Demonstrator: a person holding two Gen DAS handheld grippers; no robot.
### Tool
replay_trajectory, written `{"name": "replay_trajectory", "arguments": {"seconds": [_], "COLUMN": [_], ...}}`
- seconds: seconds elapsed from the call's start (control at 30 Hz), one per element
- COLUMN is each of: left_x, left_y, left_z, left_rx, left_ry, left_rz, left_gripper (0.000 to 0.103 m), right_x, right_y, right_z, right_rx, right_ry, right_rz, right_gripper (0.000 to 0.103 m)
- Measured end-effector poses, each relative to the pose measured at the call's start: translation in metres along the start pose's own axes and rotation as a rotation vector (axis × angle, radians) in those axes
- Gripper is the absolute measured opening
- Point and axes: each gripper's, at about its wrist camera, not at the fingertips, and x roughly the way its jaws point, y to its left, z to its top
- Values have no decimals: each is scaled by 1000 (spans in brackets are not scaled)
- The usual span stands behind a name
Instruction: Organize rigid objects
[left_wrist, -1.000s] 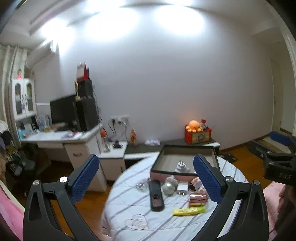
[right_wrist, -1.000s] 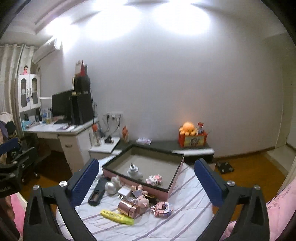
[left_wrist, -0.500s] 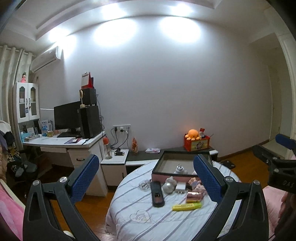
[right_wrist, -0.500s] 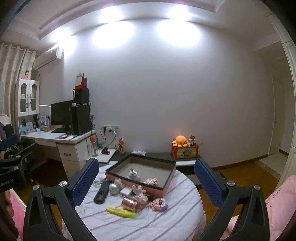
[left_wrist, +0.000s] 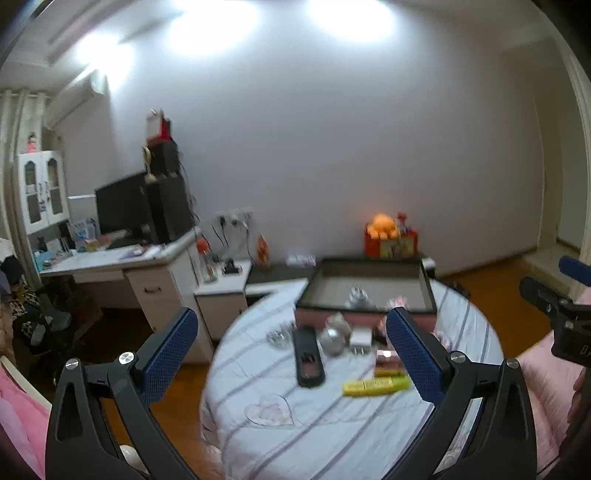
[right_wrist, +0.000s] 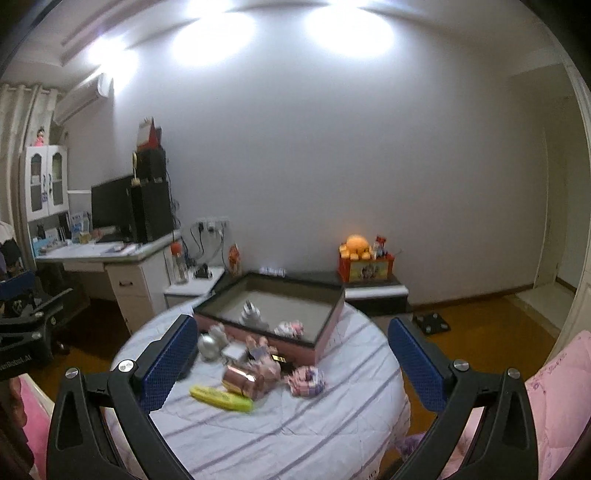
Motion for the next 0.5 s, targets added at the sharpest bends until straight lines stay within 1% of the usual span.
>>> {"name": "replay_trajectory", "arguments": {"seconds": [0.13, 0.33, 0.37, 0.47, 0.5], "left_x": [39, 102, 114, 139, 145], "left_y": [-21, -61, -69, -89, -93], "left_z": [-18, -58, -67, -88, -93], "left_rx": [22, 26, 22, 40, 45], "left_ry": [99, 276, 305, 385, 399], "left_rz": [-32, -103, -126, -133, -133], "left_gripper": [103, 103, 103, 103, 103], "right_x": [29, 74, 82, 107, 112], "right_y": [-17, -42, -45, -55, -57], "right_z": [-17, -42, -48, -65, -69], "right_rx": [21, 42, 46, 52, 53], "right_ry": [70, 178, 199, 264, 280], "right_rz": [-13, -34, -34, -26, -23], "right_gripper": [103, 103, 103, 103, 103]}}
